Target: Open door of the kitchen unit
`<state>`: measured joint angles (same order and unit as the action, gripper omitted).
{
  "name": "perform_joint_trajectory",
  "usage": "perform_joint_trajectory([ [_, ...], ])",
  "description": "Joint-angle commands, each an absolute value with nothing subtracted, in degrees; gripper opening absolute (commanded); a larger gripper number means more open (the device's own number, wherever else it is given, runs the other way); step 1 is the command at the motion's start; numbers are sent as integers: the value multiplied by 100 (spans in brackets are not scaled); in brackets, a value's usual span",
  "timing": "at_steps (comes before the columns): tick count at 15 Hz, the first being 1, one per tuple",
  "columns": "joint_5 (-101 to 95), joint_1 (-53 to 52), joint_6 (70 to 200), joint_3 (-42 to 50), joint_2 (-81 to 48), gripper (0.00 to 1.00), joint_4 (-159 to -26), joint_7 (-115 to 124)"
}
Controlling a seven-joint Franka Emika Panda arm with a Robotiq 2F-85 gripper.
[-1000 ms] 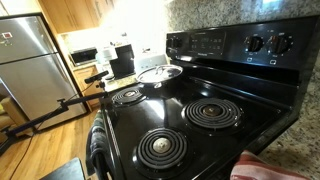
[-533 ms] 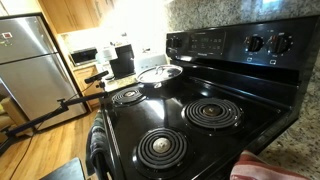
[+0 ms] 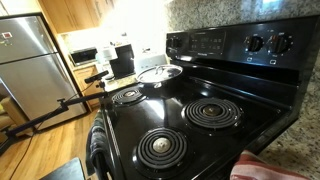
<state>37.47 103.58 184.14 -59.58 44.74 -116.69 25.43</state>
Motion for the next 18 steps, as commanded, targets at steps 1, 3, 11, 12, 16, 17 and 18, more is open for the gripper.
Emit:
perform_joint_trajectory([
  [1, 3264, 10129, 18403, -5939, 4356, 100, -11669, 2708],
  [3, 3136, 10020, 18421, -5887, 4426, 100, -11756, 2851],
  [11, 2864, 10019, 18442, -5894, 4421, 100, -11766, 3045],
  [12, 2859, 10019, 18442, -5894, 4421, 100, -11767, 3045],
  [16, 2701, 9885, 18598, -5842, 4376, 100, -11909, 2951],
  [17, 2670, 9822, 18638, -5826, 4353, 100, -11956, 2924],
  [18, 2654, 9826, 18665, -5818, 4400, 100, -12002, 2936],
])
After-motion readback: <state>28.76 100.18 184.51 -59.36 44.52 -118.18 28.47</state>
